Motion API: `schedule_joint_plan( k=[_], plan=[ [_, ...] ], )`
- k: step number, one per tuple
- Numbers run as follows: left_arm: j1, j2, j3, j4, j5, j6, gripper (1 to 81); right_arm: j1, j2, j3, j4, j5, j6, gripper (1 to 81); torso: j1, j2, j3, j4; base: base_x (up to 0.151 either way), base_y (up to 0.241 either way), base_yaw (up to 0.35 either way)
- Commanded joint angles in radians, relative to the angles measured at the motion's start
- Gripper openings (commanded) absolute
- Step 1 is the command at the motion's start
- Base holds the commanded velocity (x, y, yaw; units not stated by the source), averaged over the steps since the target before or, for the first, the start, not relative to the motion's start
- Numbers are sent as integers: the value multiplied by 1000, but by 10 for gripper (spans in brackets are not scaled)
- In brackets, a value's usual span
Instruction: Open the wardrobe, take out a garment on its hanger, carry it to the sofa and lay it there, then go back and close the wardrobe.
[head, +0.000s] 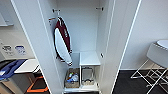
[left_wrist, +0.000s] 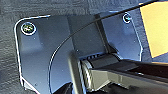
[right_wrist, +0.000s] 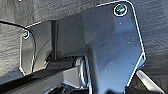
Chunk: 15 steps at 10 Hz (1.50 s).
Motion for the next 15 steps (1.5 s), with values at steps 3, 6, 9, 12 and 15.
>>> schedule_joint_plan(
  k=[3,6,9,12,15],
  plan=[
    [-40,4,6,-7,36,-1,811,33,3,-1,1,-60,-3,811,0,0,0,0,0,0,0],
    [-38,4,6,-8,36,-1,811,31,3,-1,1,-60,-3,811,0,0,0,0,0,0,0],
    [-38,5,6,-8,36,-1,811,31,3,-1,2,-60,-3,811,0,0,0,0,25,0,0],
    [-40,5,6,-8,34,-3,811,30,1,-1,2,-60,-3,811,-1,-1,0,0,89,0,0],
    [-38,5,6,-8,34,-3,811,30,1,-1,2,-60,-3,811,-1,-1,0,0,87,0,0]
  ],
)
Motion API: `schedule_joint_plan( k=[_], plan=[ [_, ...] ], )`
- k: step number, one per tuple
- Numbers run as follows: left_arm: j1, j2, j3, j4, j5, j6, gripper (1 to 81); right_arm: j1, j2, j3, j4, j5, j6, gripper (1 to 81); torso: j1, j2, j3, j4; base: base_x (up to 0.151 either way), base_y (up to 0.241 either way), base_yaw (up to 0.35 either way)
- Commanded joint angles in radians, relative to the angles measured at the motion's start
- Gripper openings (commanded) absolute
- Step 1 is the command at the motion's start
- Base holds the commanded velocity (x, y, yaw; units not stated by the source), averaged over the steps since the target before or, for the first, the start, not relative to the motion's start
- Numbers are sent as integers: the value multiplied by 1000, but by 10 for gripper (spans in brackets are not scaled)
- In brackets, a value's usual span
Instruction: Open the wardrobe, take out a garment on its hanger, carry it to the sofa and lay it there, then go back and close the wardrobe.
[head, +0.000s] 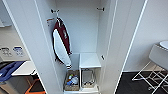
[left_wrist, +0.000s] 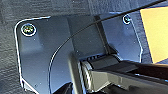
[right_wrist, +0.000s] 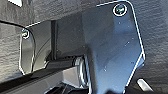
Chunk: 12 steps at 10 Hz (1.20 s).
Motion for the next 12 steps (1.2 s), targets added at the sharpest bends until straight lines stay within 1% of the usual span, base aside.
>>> schedule_joint_plan(
  k=[1,7,9,12],
  plan=[
    [-38,5,6,-8,35,-3,811,32,2,0,2,-60,-2,811,0,0,0,0,87,77,0],
    [-36,5,6,-6,35,-3,811,34,4,0,2,-60,-2,811,0,0,0,0,81,104,0],
    [-38,5,6,-6,35,-2,811,37,4,0,0,-60,-2,811,1,1,0,0,68,0,0],
    [-36,5,6,-6,35,-1,811,38,5,0,-1,-60,-2,811,2,1,0,0,0,0,0]
  ],
)
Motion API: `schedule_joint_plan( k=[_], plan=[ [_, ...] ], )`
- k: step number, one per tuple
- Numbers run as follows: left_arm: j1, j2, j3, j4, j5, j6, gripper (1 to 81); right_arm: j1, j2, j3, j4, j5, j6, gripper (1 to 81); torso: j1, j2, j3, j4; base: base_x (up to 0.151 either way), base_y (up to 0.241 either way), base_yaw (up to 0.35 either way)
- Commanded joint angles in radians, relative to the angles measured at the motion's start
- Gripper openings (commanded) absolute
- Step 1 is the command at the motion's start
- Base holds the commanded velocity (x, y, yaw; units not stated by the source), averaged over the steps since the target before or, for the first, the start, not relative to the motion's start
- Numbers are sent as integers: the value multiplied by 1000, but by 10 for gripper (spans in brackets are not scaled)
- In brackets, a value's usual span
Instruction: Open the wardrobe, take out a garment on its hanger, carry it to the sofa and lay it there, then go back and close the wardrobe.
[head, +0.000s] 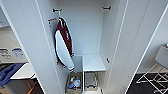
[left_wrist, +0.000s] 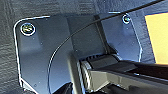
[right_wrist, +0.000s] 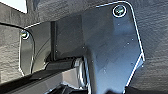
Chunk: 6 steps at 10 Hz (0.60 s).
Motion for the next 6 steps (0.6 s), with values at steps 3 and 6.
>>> schedule_joint_plan(
  k=[3,6],
  plan=[
    [-38,4,5,-7,35,-3,811,34,5,2,-1,-61,-2,811,0,0,0,0,44,0,0],
    [-36,4,5,-7,35,-3,811,33,4,2,-1,-61,-2,811,-1,0,0,0,70,0,0]
  ],
)
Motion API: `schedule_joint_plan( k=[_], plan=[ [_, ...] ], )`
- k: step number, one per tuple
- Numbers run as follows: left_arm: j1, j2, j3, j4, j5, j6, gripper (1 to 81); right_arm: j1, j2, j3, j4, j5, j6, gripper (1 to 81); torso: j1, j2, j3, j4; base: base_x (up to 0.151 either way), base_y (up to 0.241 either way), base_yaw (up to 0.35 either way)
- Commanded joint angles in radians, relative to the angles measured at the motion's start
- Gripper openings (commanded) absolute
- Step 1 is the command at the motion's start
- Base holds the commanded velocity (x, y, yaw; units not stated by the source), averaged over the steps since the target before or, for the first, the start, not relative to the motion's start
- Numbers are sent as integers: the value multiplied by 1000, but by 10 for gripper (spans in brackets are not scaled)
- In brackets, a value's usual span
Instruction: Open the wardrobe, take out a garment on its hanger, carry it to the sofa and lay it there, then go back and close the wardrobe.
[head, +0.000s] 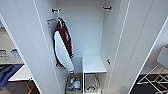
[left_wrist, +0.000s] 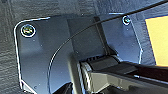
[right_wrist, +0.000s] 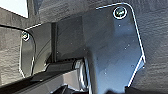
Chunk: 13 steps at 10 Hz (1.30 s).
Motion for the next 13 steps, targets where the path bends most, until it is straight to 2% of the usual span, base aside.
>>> schedule_joint_plan(
  k=[1,10,13],
  plan=[
    [-35,4,5,-7,35,-3,811,31,3,2,1,-63,-2,811,0,0,0,0,68,0,0],
    [-31,4,5,-8,35,-3,811,31,1,2,1,-63,-2,811,1,0,0,0,0,72,0],
    [-30,4,5,-7,35,-3,811,31,1,2,1,-63,-2,811,0,0,0,0,0,0,0]
  ],
)
